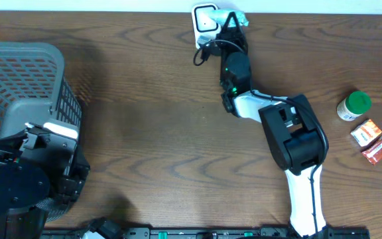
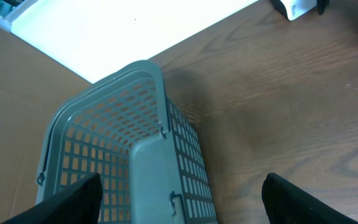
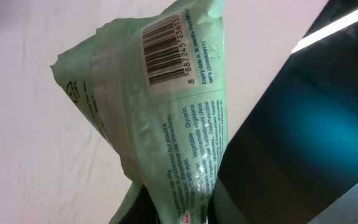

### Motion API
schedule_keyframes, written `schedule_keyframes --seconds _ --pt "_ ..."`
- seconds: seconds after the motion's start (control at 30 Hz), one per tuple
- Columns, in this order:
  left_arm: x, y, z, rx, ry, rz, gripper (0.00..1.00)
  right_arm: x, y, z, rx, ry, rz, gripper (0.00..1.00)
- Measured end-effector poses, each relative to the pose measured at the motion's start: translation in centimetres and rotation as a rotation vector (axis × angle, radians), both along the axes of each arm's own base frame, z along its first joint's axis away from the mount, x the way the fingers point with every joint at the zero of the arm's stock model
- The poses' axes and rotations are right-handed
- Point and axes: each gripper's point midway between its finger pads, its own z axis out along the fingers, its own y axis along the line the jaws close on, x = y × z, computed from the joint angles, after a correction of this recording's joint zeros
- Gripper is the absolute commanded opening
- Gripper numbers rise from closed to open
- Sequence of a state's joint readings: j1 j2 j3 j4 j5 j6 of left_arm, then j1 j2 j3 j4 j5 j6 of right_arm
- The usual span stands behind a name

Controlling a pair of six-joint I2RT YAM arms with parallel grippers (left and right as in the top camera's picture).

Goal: Scan the item barcode
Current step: 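Hold the wipes pack barcode up against the white scanner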

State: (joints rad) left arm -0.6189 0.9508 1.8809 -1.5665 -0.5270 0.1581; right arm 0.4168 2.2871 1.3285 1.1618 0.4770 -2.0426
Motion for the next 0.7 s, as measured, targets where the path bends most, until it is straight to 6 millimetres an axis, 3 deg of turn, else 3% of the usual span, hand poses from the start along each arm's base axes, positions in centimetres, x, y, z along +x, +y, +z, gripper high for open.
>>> schedule_keyframes --seconds 0.1,0.4,0.53,0.7 --pt "0.0 0.0 0.0 0.0 0.0 0.0 0.82 0.4 -0.2 -0.5 -0.016 0.019 0.02 0.01" --pt "0.0 0.0 0.0 0.0 0.0 0.0 0.82 0.6 1.7 -3.2 -0.074 0.125 0.118 0.01" --pt "0.0 0.0 0.0 0.0 0.0 0.0 0.82 0.6 2.0 -5.9 -0.112 0.23 0.136 0.01" --pt "0.0 0.0 0.0 0.0 0.0 0.0 0.82 0.6 2.3 -7.3 -0.123 0.257 0.147 0.01"
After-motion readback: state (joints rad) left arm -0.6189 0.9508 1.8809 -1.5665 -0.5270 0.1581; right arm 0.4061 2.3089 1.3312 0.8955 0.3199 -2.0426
